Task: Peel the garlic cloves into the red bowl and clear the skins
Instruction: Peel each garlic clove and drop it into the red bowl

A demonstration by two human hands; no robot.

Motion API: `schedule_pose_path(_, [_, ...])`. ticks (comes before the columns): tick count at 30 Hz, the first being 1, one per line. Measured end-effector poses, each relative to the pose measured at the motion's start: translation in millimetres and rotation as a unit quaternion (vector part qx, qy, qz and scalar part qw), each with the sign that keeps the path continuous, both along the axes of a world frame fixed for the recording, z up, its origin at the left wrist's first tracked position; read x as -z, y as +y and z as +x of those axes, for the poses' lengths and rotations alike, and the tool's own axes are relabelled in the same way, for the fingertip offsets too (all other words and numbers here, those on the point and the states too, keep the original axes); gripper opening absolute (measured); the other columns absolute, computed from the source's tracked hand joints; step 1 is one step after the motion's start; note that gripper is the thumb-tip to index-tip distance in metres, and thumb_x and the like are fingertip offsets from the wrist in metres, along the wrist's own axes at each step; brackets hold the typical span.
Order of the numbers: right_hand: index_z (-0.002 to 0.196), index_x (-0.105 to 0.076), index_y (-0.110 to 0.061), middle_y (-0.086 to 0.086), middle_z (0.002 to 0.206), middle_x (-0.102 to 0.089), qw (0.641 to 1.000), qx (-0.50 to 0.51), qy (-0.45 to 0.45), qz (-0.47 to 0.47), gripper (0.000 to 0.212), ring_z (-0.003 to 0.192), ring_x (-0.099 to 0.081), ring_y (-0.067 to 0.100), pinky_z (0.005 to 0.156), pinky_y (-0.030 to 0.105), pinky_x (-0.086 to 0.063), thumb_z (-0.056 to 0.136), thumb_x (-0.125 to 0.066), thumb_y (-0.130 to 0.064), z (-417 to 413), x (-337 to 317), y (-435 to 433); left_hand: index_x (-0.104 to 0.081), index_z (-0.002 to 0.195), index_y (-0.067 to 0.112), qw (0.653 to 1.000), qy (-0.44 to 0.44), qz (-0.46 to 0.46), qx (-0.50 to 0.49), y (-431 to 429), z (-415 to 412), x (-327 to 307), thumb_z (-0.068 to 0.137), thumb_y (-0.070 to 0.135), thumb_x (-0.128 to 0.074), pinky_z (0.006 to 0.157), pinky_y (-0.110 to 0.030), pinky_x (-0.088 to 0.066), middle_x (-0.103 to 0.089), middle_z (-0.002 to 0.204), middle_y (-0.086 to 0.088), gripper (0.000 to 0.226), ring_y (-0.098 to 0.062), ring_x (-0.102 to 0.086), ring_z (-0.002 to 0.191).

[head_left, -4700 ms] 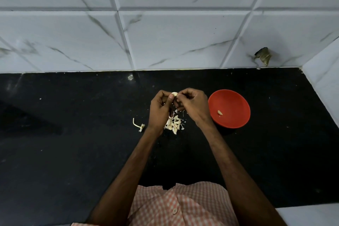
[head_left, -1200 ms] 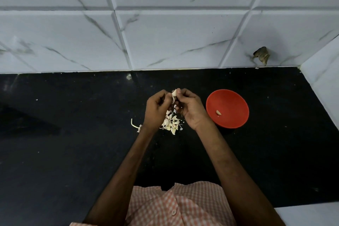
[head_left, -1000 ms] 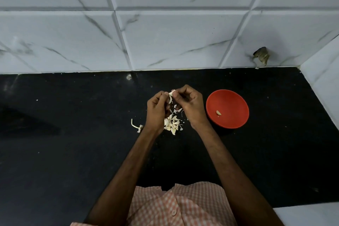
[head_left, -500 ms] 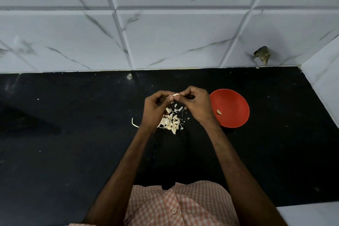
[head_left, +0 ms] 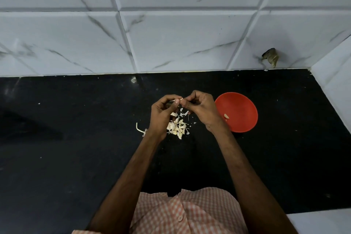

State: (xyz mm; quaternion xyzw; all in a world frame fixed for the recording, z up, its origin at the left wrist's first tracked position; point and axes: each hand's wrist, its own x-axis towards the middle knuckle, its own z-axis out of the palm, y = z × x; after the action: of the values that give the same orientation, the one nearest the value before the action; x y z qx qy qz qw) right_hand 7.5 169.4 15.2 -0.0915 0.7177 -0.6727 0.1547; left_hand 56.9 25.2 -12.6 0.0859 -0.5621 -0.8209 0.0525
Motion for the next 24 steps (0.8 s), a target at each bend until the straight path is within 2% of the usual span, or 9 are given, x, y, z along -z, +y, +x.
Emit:
schedule_pose_path(4, [0.077,-0.063,-0.012,-0.005,0.071,-0.073,0.999,-0.003,-0.039,-0.014,0.017,0.07,-0.07,0.005,0.056,0.019,-0.052,0.089,-0.074,-0.006,0.8,2.0,-2.8,-0.066,0.098,0.012,0.999,-0.021,0.036,0.0,2.6,-0.6,2.4,0.098,0.012,-0.059,0.052,-0.022,-0.041,-0.066,0.085,-0.001,0.007,-0.013,-0.054,0.071])
schedule_pose_path(7, [0.079,-0.064,-0.012,-0.003,0.071,-0.073,0.997,-0.003,-0.068,-0.027,0.015,0.069,-0.07,0.005,0.057,0.02,-0.052,0.09,-0.073,-0.008,3.5,3.8,-0.6,-0.065,0.097,0.01,0.999,-0.02,0.021,0.014,-0.5,-1.8,2.5,0.097,0.021,-0.06,0.05,-0.021,-0.041,-0.064,0.082,0.001,0.012,-0.01,-0.052,0.068])
schedule_pose_path(11, [0.084,-0.068,-0.015,0.0,0.08,-0.072,1.0,0.018,-0.002,0.02,0.01,0.074,-0.068,0.01,0.057,0.02,-0.05,0.088,-0.076,-0.01,0.4,4.0,-1.6,-0.068,0.1,0.009,0.999,-0.023,0.005,-0.029,-0.4,-4.0,3.4,0.088,0.025,-0.068,0.047,-0.02,-0.042,-0.061,0.07,0.004,0.02,-0.007,-0.051,0.059])
schedule_pose_path(13, [0.09,-0.07,-0.014,-0.001,0.084,-0.072,0.996,0.02,0.036,0.078,0.006,0.079,-0.068,0.009,0.064,0.022,-0.051,0.089,-0.076,-0.013,-0.4,6.5,-4.2,-0.068,0.106,0.01,0.998,-0.021,-0.01,-0.055,0.2,-6.3,5.6,0.09,0.017,-0.07,0.055,-0.022,-0.048,-0.064,0.075,0.002,0.018,-0.009,-0.057,0.065])
schedule_pose_path(15, [0.091,-0.072,-0.014,-0.006,0.084,-0.072,0.988,0.022,0.082,0.127,0.005,0.079,-0.068,0.003,0.07,0.018,-0.052,0.088,-0.076,-0.014,1.6,9.2,-5.6,-0.068,0.108,0.011,0.996,-0.019,-0.041,-0.076,-0.5,-7.9,8.9,0.091,0.009,-0.071,0.066,-0.027,-0.054,-0.067,0.08,-0.001,0.018,-0.013,-0.062,0.074])
schedule_pose_path(17, [0.091,-0.073,-0.013,-0.008,0.084,-0.072,0.983,0.027,0.107,0.147,0.006,0.079,-0.068,0.002,0.073,0.016,-0.052,0.087,-0.077,-0.014,3.4,9.8,-6.2,-0.068,0.106,0.013,0.994,-0.015,-0.058,-0.087,-0.9,-7.5,10.8,0.089,0.007,-0.073,0.068,-0.026,-0.055,-0.07,0.08,0.001,0.018,-0.012,-0.065,0.076])
schedule_pose_path(21, [0.086,-0.073,-0.011,-0.004,0.083,-0.073,0.984,0.077,0.097,0.13,0.006,0.08,-0.07,0.005,0.073,0.018,-0.054,0.085,-0.078,-0.01,3.6,10.3,-9.3,-0.069,0.108,0.013,0.997,-0.027,-0.064,-0.045,-0.4,-5.1,14.9,0.088,0.018,-0.075,0.06,-0.023,-0.052,-0.071,0.091,-0.006,0.022,-0.015,-0.066,0.081])
schedule_pose_path(24, [0.084,-0.072,-0.009,0.0,0.085,-0.075,0.987,0.095,0.07,0.108,0.006,0.082,-0.071,0.006,0.073,0.018,-0.053,0.086,-0.075,-0.004,5.4,11.9,-10.4,-0.071,0.106,0.011,0.997,-0.053,-0.059,-0.006,2.8,-2.7,17.7,0.085,0.026,-0.074,0.057,-0.027,-0.053,-0.072,0.088,-0.007,0.026,-0.017,-0.066,0.077])
